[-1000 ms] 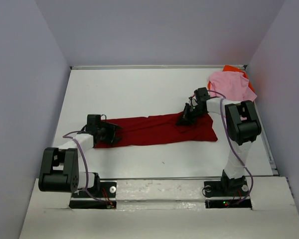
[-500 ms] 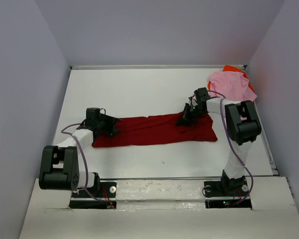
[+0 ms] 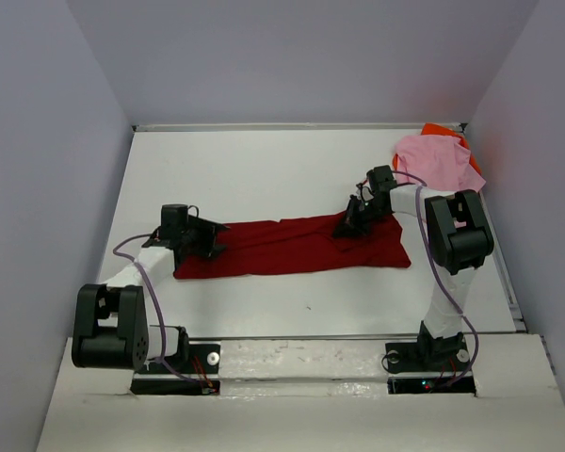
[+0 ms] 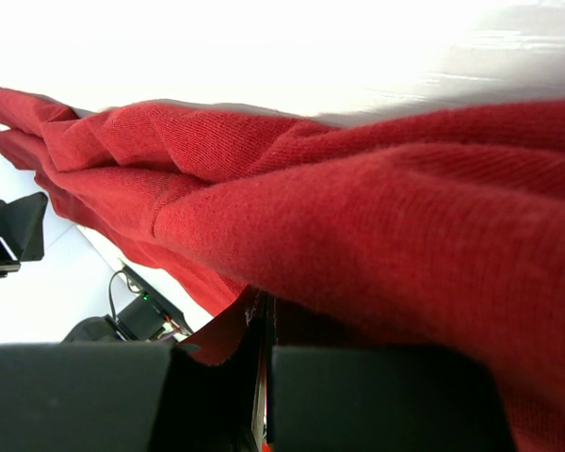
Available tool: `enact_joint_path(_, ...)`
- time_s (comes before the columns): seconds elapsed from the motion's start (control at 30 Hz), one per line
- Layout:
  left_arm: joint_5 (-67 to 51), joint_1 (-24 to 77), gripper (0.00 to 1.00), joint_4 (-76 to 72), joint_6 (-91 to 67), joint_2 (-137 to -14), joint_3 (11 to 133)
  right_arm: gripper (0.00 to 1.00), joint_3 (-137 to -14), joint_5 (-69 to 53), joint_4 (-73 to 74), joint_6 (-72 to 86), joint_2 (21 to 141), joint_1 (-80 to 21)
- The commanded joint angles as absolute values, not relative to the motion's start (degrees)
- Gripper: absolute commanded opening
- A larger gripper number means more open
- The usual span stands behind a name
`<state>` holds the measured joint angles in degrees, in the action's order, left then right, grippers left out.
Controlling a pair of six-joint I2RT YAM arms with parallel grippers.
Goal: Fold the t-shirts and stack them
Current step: Fold the other side of the tshirt into a rectangle
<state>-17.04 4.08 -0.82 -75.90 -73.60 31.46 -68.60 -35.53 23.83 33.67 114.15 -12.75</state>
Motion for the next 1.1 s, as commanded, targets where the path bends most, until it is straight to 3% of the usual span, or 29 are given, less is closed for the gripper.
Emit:
enact_joint_path(0.0,-16.61,4.31,0.6,1.67,-76.29,-72.42,30.5,0.0,-68.73,-31.99,24.17,31.64,116.72,-13.54)
enact_joint_path(0.7,-16.0,4.22,0.59,-3.07,-76.2,-80.33,29.53,0.0,-68.03,-31.55,24.52,31.38,115.84,-13.54)
enact_joint_path(1.07,-15.21,1.32,0.59,-14.49,-76.11,-86.56,31.29,0.0,-65.92,-32.25,24.52,31.2,113.91,-13.01)
